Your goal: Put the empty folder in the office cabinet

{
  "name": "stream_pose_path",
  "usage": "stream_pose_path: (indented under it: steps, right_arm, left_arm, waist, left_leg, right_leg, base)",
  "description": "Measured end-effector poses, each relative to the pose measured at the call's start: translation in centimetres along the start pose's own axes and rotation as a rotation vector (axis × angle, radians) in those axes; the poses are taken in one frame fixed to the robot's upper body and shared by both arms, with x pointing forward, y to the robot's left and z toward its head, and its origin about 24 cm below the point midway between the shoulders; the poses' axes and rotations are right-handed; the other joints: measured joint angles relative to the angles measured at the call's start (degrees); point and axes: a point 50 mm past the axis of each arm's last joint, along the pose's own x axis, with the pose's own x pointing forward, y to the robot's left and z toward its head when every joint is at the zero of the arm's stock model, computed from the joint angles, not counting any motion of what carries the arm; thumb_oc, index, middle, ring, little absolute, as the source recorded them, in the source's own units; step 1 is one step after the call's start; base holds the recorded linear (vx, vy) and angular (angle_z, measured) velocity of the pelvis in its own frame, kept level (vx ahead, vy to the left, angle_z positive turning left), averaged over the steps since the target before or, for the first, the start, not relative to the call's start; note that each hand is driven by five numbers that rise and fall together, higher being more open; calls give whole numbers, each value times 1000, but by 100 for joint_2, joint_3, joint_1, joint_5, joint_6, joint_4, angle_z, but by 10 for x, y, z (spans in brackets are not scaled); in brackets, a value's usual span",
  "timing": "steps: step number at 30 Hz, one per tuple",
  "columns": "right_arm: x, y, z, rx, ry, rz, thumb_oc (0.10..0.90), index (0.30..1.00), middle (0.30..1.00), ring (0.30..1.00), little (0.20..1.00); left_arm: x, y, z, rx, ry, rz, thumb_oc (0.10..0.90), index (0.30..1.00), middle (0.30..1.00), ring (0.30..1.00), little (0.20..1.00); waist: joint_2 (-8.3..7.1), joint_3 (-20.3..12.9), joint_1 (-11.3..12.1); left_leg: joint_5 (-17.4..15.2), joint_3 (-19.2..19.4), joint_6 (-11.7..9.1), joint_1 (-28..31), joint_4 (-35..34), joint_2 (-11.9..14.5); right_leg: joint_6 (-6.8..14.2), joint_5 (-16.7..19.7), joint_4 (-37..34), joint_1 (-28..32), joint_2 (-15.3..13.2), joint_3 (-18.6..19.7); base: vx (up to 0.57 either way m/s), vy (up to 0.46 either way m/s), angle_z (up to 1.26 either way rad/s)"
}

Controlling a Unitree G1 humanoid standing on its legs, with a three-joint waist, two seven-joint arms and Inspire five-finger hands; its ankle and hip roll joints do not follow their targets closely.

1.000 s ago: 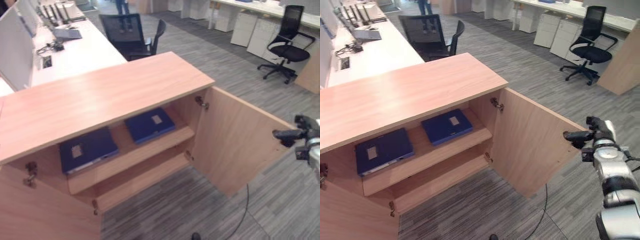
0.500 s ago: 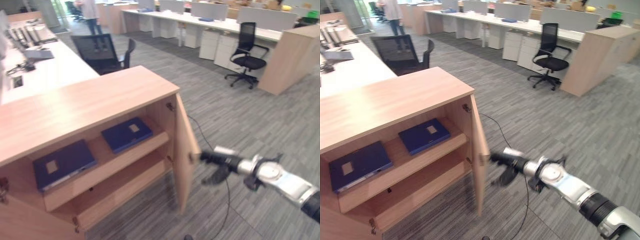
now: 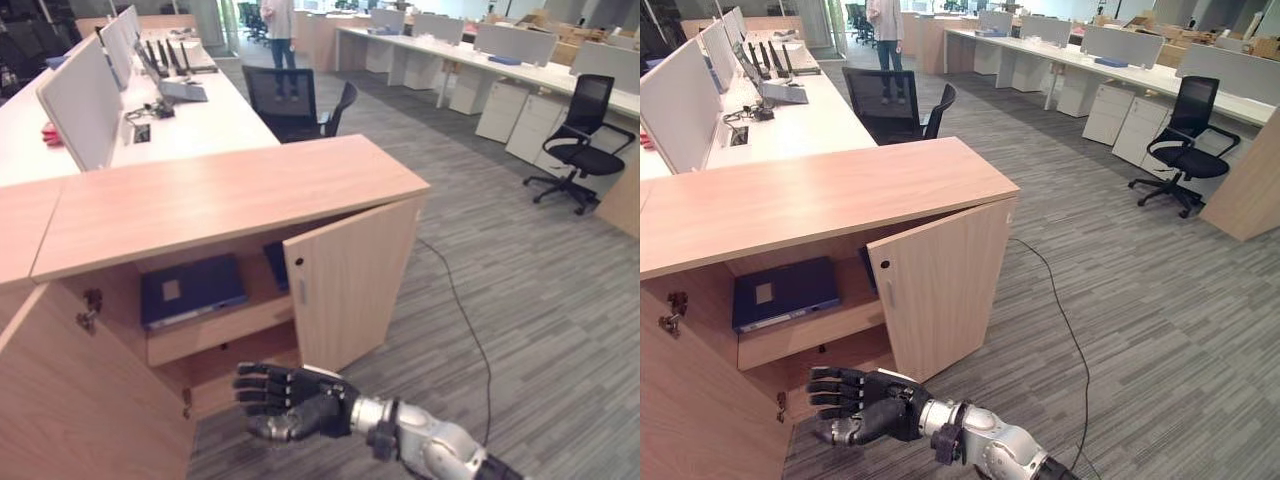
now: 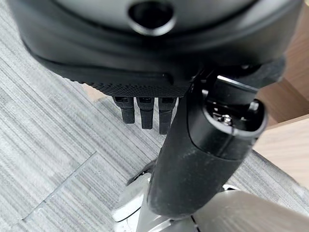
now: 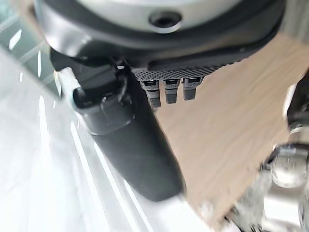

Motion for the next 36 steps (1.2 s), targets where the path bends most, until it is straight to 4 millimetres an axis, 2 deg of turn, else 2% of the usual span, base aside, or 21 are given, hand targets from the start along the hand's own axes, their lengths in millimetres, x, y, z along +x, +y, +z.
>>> stream_pose_path:
  steps: [5, 6, 9, 11, 12, 13, 14, 16, 19, 21, 22, 23, 24, 25, 26, 27, 28, 30, 32, 34, 36]
  right_arm:
    - [-31, -39, -10, -46, 46, -225, 800, 900, 900, 900, 900]
    - [-46, -54, -12, -81, 74, -327, 800, 900, 900, 900, 900]
    - [-85, -72, -24, -111, 104, -481, 800, 900, 900, 900, 900]
    - [-109, -91, -44, -107, 174, -648, 800, 900, 900, 900, 900]
    - [-109, -91, -44, -107, 174, -648, 800, 900, 900, 900, 900]
    - [-126, -104, -66, -84, 262, -793, 800, 900, 900, 900, 900]
    - [-134, -109, -76, -79, 324, -857, 800, 900, 900, 900, 900]
    - [-141, -114, -88, -62, 375, -912, 800, 900, 900, 900, 900]
    - [-147, -122, -109, -32, 513, -1025, 800, 900, 900, 900, 900]
    - [-139, -126, -111, 4, 551, -1085, 800, 900, 900, 900, 900]
    - [-142, -125, -116, 8, 573, -1099, 800, 900, 900, 900, 900]
    - [-146, -125, -119, 17, 591, -1121, 800, 900, 900, 900, 900]
    - [-147, -126, -119, 17, 596, -1138, 800, 900, 900, 900, 900]
    - [-155, -127, -120, 0, 622, -1176, 800, 900, 900, 900, 900]
    - [-163, -128, -122, 16, 627, -1205, 800, 900, 900, 900, 900]
    - [-168, -128, -123, 19, 628, -1226, 800, 900, 900, 900, 900]
    - [-182, -129, -126, 34, 641, -1272, 800, 900, 900, 900, 900]
    - [-193, -130, -126, 37, 642, -1312, 800, 900, 900, 900, 900]
    - [-199, -127, -132, 61, 651, -1330, 800, 900, 900, 900, 900]
    - [-208, -124, -138, 91, 661, -1356, 800, 900, 900, 900, 900]
    - [-211, -122, -141, 102, 670, -1364, 800, 900, 900, 900, 900]
  left_arm:
    - [0, -1, 3, -42, -13, -3, 800, 900, 900, 900, 900]
    - [-1, -3, -4, -55, 1, -7, 800, 900, 900, 900, 900]
    - [-3, -5, -10, -100, 4, -9, 800, 900, 900, 900, 900]
    - [-3, -7, -15, -127, 29, -14, 800, 900, 900, 900, 900]
    - [-3, -7, -15, -127, 29, -14, 800, 900, 900, 900, 900]
    - [-1, -9, -12, -159, 31, -18, 800, 900, 900, 900, 900]
    - [-1, -10, -7, -165, 13, -22, 800, 900, 900, 900, 900]
    - [0, -16, -2, -209, 7, -35, 800, 900, 900, 900, 900]
    - [3, -24, 12, -267, -22, -36, 800, 900, 900, 900, 900]
    - [8, -17, 37, -296, -73, -11, 800, 900, 900, 900, 900]
    - [9, -14, 44, -294, -74, -6, 800, 900, 900, 900, 900]
    - [11, -12, 46, -291, -49, 5, 800, 900, 900, 900, 900]
    - [11, -10, 41, -287, -28, 14, 800, 900, 900, 900, 900]
    - [11, -4, 35, -281, -20, 33, 800, 900, 900, 900, 900]
    - [10, -5, 28, -284, -3, 33, 800, 900, 900, 900, 900]
    - [10, -6, 26, -289, 7, 32, 800, 900, 900, 900, 900]
    - [9, -8, 19, -293, 28, 30, 800, 900, 900, 900, 900]
    - [8, -13, 16, -296, 42, 20, 800, 900, 900, 900, 900]
    - [8, -14, 14, -292, 48, 17, 800, 900, 900, 900, 900]
    - [6, -23, 7, -299, 66, -4, 800, 900, 900, 900, 900]
    - [4, -31, -4, -309, 91, -26, 800, 900, 900, 900, 900]
  waist:
    - [28, 7, 98]
    - [44, 26, 136]
    - [55, 24, 188]
    - [55, 74, 247]
    - [55, 74, 247]
    - [105, 146, 293]
    - [119, 226, 342]
    - [301, 467, 513]
    - [498, 769, 779]
    - [429, 993, 845]
    - [354, 1034, 889]
    - [305, 1073, 877]
    - [232, 1067, 881]
    - [116, 1109, 878]
    - [100, 1117, 871]
    - [103, 1115, 839]
    - [184, 1073, 715]
    - [309, 1031, 623]
    - [295, 983, 609]
    - [408, 820, 595]
    - [474, 660, 603]
  left_leg:
    - [143, -162, 97, -22, 1, -6]
    - [151, -180, 105, 22, 1, -2]
    - [154, -372, 113, 32, 1, -40]
    - [231, -532, 121, -20, 6, -56]
    - [231, -532, 121, -20, 6, -56]
    - [287, -729, 96, -94, 28, -75]
    - [300, -827, 88, -103, 30, -75]
    - [333, -994, 53, -178, 48, -67]
    - [465, -1358, -95, -421, 212, -35]
    - [859, -1629, -555, -924, 459, -135]
    - [975, -1441, -701, -973, 238, -132]
    - [628, -759, -536, -1010, 411, -27]
    - [458, -280, -399, -955, 606, 64]
    - [242, 133, -410, -725, 963, 244]
    - [109, 357, -423, -578, 1139, 381]
    - [81, 439, -435, -451, 1180, 408]
    - [39, 523, -442, -115, 1080, 505]
    - [56, 497, -399, 48, 712, 490]
    - [98, 473, -196, 62, 386, 303]
    - [44, 461, -4, 109, 80, 229]
    - [35, 298, 78, 144, 29, 75]
  right_leg:
    - [-9, 13, -127, 140, 42, -54]
    - [-10, 17, -123, 217, 49, -56]
    - [-44, -27, -131, 326, 18, -231]
    - [-102, -85, -143, 379, 15, -409]
    - [-102, -85, -143, 379, 15, -409]
    - [-83, -145, -130, 420, 22, -637]
    - [-90, -165, -158, 433, 9, -732]
    - [-75, -198, -166, 468, 56, -883]
    - [-123, -261, -120, 488, 140, -1226]
    - [-327, -321, -144, 338, 92, -1468]
    - [-622, -220, -168, 281, -2, -1784]
    - [-666, -198, -172, 314, -55, -2137]
    - [-680, -213, -172, 340, -135, -2310]
    - [-717, -282, -144, 393, -263, -2448]
    - [-709, -274, -171, 431, -346, -2602]
    - [-700, -271, -169, 462, -382, -2695]
    - [-577, -308, -165, 581, -434, -2947]
    - [-447, -340, -36, 584, -459, -2997]
    - [-280, -286, 70, 624, -527, -2971]
    - [-155, -288, 94, 700, -583, -3182]
    - [-35, -270, 193, 738, -731, -3203]
  base:
    - [25, -43, 18]
    - [50, -84, 38]
    - [-1, -82, 39]
    - [-19, -94, 33]
    - [-3, -68, 60]
    - [0, -120, 58]
    - [-14, -131, 65]
    - [-29, -102, 41]
    - [-180, -139, 72]
    - [-75, -71, 109]
    - [14, -45, 120]
    - [-72, -34, 122]
    - [-80, -8, 138]
    - [-92, 8, 109]
    - [-67, 43, 92]
    - [-45, 57, 96]
    - [-34, 43, 97]
    - [-23, 54, 95]
    - [-34, 131, 108]
    - [-23, 108, 85]
    - [-21, 121, 49]
